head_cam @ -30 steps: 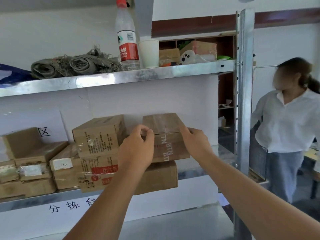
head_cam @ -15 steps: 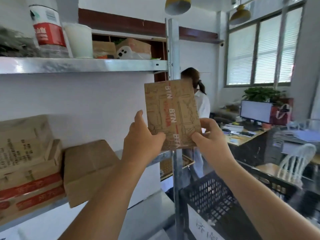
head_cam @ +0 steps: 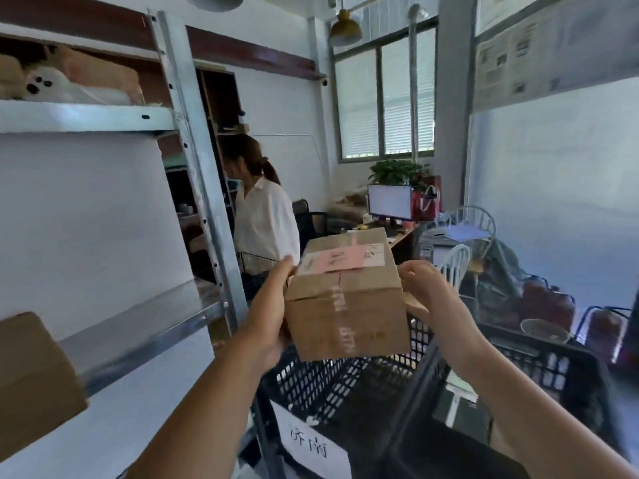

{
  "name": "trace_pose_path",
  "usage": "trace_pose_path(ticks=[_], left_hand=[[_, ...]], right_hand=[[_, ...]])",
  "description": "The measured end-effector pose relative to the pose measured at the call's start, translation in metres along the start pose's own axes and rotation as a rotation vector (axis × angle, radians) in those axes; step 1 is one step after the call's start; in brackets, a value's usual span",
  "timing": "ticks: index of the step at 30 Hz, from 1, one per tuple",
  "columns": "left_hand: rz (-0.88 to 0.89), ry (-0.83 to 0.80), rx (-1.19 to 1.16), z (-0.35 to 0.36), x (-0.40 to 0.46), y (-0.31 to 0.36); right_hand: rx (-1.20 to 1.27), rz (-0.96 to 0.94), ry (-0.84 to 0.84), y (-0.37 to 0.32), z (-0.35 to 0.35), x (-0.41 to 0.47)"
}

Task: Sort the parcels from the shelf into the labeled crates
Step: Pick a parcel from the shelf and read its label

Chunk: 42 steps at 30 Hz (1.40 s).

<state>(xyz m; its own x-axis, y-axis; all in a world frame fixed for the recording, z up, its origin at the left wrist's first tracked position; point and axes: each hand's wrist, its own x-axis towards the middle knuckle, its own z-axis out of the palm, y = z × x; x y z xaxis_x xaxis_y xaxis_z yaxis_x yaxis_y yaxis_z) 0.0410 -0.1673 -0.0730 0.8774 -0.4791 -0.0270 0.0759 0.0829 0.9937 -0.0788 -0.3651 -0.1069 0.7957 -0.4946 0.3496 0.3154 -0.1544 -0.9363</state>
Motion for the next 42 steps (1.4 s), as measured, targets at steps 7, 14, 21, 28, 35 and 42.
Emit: trace_pose_path(ticks=[7, 14, 21, 28, 35, 42], left_hand=[[0.305, -0.008, 0.243, 0.082, 0.017, -0.062], [0.448, -0.053, 0.271, 0.138, 0.031, -0.091], [0.423, -0.124, 0.353, 0.178, 0.045, -0.111], [0.574, -0.203, 0.514, 0.200, 0.059, -0.140], [0.670, -0.210, 0.546, 0.171, 0.113, -0.158], [0.551, -0.284, 0.484, 0.098, 0.202, -0.187]], right_hand=[[-0.032, -0.028, -0.068, 0.028, -0.054, 0.002], [-0.098, -0.026, -0.009, 0.054, -0.110, 0.013], [-0.116, 0.097, 0.120, 0.076, -0.143, 0.013], [-0.334, 0.267, 0.318, 0.102, -0.139, 0.018], [-0.460, 0.419, 0.363, 0.132, -0.102, 0.069], [-0.613, 0.533, 0.391, 0.189, -0.028, 0.138]])
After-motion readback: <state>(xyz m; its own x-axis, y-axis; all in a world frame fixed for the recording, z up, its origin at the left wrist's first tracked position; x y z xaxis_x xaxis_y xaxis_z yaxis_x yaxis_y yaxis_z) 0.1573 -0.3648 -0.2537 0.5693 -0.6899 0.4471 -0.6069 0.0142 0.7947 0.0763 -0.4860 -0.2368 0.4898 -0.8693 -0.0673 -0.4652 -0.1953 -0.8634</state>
